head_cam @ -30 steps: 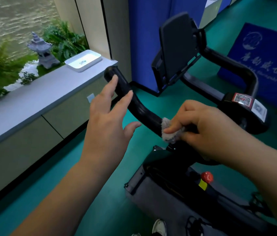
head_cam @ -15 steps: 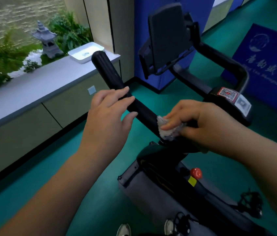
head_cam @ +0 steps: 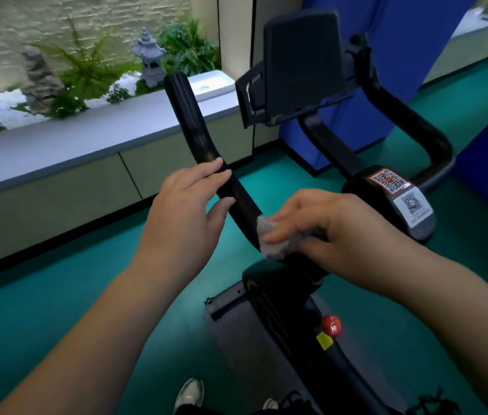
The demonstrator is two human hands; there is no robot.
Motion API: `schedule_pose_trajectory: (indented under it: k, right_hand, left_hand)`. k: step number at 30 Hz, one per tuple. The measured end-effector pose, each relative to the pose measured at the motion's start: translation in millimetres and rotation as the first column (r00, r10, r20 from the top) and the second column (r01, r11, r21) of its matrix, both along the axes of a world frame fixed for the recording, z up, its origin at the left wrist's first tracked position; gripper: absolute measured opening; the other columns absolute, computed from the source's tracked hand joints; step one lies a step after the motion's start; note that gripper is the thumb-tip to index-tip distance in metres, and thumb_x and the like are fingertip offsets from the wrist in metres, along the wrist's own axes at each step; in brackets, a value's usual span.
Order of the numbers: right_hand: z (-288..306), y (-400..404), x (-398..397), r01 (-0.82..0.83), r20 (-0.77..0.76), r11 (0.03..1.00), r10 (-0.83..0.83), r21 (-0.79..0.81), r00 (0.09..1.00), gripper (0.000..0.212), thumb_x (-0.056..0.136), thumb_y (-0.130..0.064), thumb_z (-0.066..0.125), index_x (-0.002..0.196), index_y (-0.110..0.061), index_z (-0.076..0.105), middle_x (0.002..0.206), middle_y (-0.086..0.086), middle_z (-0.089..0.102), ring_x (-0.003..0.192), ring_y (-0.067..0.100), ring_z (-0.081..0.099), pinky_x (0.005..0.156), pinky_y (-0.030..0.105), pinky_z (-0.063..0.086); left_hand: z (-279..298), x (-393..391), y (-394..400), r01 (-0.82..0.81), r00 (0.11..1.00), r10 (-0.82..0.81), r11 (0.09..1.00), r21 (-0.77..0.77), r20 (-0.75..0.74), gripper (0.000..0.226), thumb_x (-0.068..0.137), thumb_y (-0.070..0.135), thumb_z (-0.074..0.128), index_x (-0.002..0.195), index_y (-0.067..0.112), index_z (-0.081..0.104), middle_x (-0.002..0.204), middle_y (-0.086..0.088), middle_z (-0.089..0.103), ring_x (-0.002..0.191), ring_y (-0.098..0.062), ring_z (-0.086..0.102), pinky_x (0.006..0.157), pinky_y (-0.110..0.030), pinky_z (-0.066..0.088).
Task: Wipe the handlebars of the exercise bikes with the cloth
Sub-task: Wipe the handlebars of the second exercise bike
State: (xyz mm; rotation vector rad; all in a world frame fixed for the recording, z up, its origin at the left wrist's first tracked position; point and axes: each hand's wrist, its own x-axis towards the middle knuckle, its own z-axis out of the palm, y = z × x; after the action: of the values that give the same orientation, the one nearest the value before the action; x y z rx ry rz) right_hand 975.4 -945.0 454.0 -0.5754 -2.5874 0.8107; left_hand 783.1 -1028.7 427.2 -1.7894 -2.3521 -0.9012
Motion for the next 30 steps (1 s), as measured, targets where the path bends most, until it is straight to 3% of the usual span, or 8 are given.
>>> schedule_pose_trajectory:
  k: [5, 8, 12, 14, 18, 23, 28, 30]
  right_hand:
    - [-7, 2, 12, 0.001, -0.054, 0.998, 0.002, 0.057, 0.999, 0.033, 0.073, 0.004, 0.069, 0.094, -0.021, 0.076, 0.097, -0.006, 0.067, 0.091, 0.003, 0.062, 0.085, 0.017, 0.048]
    - [-14, -11, -9, 0.042, -0.134, 0.998, -0.034, 0.052, 0.990, 0.026, 0.075, -0.018, 0.074, 0.101, -0.017, 0.074, 0.100, -0.003, 0.066, 0.093, 0.005, 0.058, 0.084, 0.017, 0.046]
    - [-23, -20, -2, 0.104, -0.136, 0.985, -0.086, 0.134, 0.987, 0.041, 0.075, -0.044, 0.067, 0.105, -0.018, 0.073, 0.101, -0.002, 0.065, 0.094, 0.009, 0.056, 0.084, 0.019, 0.044]
    - [-27, -18, 9, 0.151, -0.171, 0.974, -0.122, 0.169, 0.978, 0.033, 0.081, -0.038, 0.060, 0.104, -0.018, 0.073, 0.100, -0.001, 0.066, 0.095, 0.015, 0.059, 0.085, 0.026, 0.046]
    - [-35, -17, 35, 0.253, -0.209, 0.955, -0.219, 0.153, 0.953, 0.021, 0.081, -0.022, 0.067, 0.099, -0.015, 0.075, 0.102, 0.000, 0.065, 0.096, 0.020, 0.062, 0.080, 0.037, 0.051]
    - [-38, -28, 22, 0.326, -0.255, 0.936, -0.286, 0.131, 0.924, 0.028, 0.077, -0.040, 0.067, 0.088, -0.015, 0.074, 0.099, -0.001, 0.064, 0.096, 0.016, 0.056, 0.085, 0.024, 0.045]
    - [-43, -27, 26, 0.371, -0.313, 0.908, -0.301, 0.194, 0.901, 0.011, 0.080, -0.020, 0.071, 0.086, -0.012, 0.075, 0.099, -0.001, 0.066, 0.097, 0.016, 0.057, 0.089, 0.025, 0.044]
    - [-43, -15, 48, 0.461, -0.308, 0.866, -0.394, 0.191, 0.866, 0.012, 0.081, -0.017, 0.072, 0.091, -0.013, 0.075, 0.103, -0.003, 0.067, 0.101, 0.014, 0.057, 0.094, 0.025, 0.044]
  left_hand:
    - [1, 17, -9, -0.039, 0.999, 0.039, 0.999, -0.023, -0.001, 0.040, 0.091, 0.029, 0.055, 0.130, 0.025, 0.055, 0.138, 0.015, 0.048, 0.126, -0.009, 0.039, 0.102, -0.016, 0.020]
    - [0, 22, -12, -0.038, 0.999, 0.038, 0.999, -0.033, 0.000, 0.039, 0.090, 0.029, 0.056, 0.129, 0.023, 0.057, 0.137, 0.013, 0.049, 0.125, -0.011, 0.040, 0.101, -0.014, 0.019]
    - [3, 23, -10, 0.001, 0.999, -0.003, 0.999, -0.053, -0.034, 0.036, 0.090, 0.031, 0.054, 0.125, 0.023, 0.060, 0.135, 0.012, 0.052, 0.122, -0.014, 0.041, 0.100, -0.016, 0.018]
    - [5, 23, -7, 0.017, 0.999, -0.020, 0.998, -0.056, -0.049, 0.034, 0.090, 0.031, 0.054, 0.122, 0.022, 0.062, 0.133, 0.011, 0.054, 0.121, -0.017, 0.042, 0.100, -0.017, 0.019]
    - [7, 23, -4, 0.030, 0.998, -0.033, 0.998, -0.057, -0.051, 0.032, 0.091, 0.033, 0.052, 0.118, 0.024, 0.064, 0.129, 0.012, 0.056, 0.120, -0.017, 0.041, 0.099, -0.017, 0.019]
    - [5, 23, 0, 0.011, 0.998, -0.013, 0.999, -0.033, -0.065, 0.028, 0.091, 0.031, 0.053, 0.113, 0.023, 0.067, 0.124, 0.010, 0.060, 0.114, -0.018, 0.043, 0.096, -0.013, 0.017]
    - [5, 31, 0, 0.015, 0.994, -0.020, 0.999, -0.045, -0.110, 0.029, 0.091, 0.033, 0.052, 0.114, 0.022, 0.067, 0.125, 0.008, 0.060, 0.113, -0.021, 0.042, 0.097, -0.019, 0.020]
    - [6, 31, 0, 0.022, 0.991, -0.030, 0.998, -0.061, -0.133, 0.031, 0.091, 0.034, 0.051, 0.115, 0.022, 0.067, 0.126, 0.007, 0.060, 0.113, -0.022, 0.042, 0.097, -0.022, 0.023]
